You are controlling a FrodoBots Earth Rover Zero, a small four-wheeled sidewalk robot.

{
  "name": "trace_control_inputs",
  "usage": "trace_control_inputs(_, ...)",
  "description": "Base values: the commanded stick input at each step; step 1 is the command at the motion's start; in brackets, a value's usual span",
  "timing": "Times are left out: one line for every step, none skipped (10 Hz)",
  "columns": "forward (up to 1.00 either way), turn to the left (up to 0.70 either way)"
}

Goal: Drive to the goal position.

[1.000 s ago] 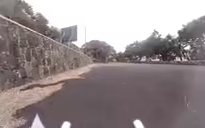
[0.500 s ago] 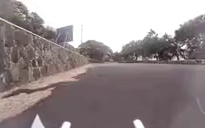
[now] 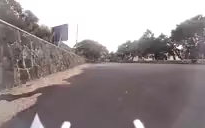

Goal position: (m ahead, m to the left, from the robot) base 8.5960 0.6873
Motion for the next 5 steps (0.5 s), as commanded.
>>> trace_control_inputs(0.7,0.0)
trace_control_inputs(0.7,0.0)
trace_control_inputs(0.7,0.0)
trace_control_inputs(0.7,0.0)
trace_control_inputs(0.7,0.0)
